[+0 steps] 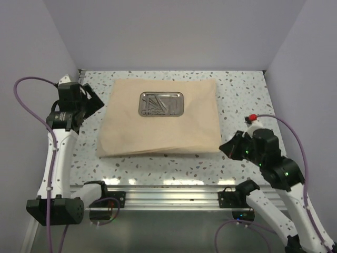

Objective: Open and lay out the surgical kit
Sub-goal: Open the surgical kit at the center of the board, then move the surgical kit at the center of the board.

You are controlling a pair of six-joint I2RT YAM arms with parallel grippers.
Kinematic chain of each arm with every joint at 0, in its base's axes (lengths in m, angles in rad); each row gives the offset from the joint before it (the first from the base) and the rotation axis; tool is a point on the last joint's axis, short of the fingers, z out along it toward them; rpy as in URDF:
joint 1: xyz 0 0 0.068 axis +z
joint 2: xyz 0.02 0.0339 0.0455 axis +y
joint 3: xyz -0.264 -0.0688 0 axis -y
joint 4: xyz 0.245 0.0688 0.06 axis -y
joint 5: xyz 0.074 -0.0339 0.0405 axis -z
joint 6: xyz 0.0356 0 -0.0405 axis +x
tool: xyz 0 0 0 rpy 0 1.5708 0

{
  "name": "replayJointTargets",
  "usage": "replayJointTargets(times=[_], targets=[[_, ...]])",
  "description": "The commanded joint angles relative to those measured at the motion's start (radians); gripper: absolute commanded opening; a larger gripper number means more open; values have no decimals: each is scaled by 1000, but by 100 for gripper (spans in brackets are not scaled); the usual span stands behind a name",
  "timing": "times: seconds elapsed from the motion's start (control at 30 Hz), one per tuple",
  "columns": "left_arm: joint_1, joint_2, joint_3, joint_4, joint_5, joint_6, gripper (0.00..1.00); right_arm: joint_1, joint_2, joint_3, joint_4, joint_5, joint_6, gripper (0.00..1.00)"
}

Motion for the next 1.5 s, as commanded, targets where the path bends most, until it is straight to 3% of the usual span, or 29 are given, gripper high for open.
replayJointTargets(times=[0.0, 0.1, 0.2, 0.23, 0.27, 0.53, 0.67, 0.73, 0.87, 1.03, 1.17, 1.33, 1.47], targets=[[-4, -40, 82, -28, -19, -72, 87, 0, -158, 7, -339, -33, 44, 0], [-4, -63, 74, -45, -8, -108, 87, -2, -258, -8, -453, -45, 63, 0], [-4, -97, 51, -55, -5, -118, 87, -2, -249, -49, -541, -73, 44, 65], [-4, -108, 47, -63, -11, -117, 87, -2, -223, -60, -585, -61, 43, 94], [-5, -112, 31, -66, -12, -112, 87, 0, -215, -59, -601, -48, 32, 97], [-4, -91, -128, 18, 67, -37, 87, -2, -111, 53, -482, 30, 38, 98], [-4, 50, -147, 121, 139, 44, 88, -2, 76, 59, -293, -1, 35, 98], [-2, 180, -131, 174, 190, 88, 88, -2, 248, 110, -201, 19, 18, 98], [5, 389, -21, 240, 228, 138, 87, -43, 547, 283, -124, 152, -22, 98], [18, 652, 161, 309, 277, 176, 87, -222, 861, 481, -36, 156, 7, 98], [22, 860, 317, 297, 297, 199, 85, -249, 1079, 711, -32, 254, -9, 98], [27, 995, 479, 262, 297, 198, 85, -256, 1304, 897, -45, 300, -25, 95], [25, 1066, 522, 271, 320, 184, 84, -272, 1445, 1015, -74, 341, -25, 94]])
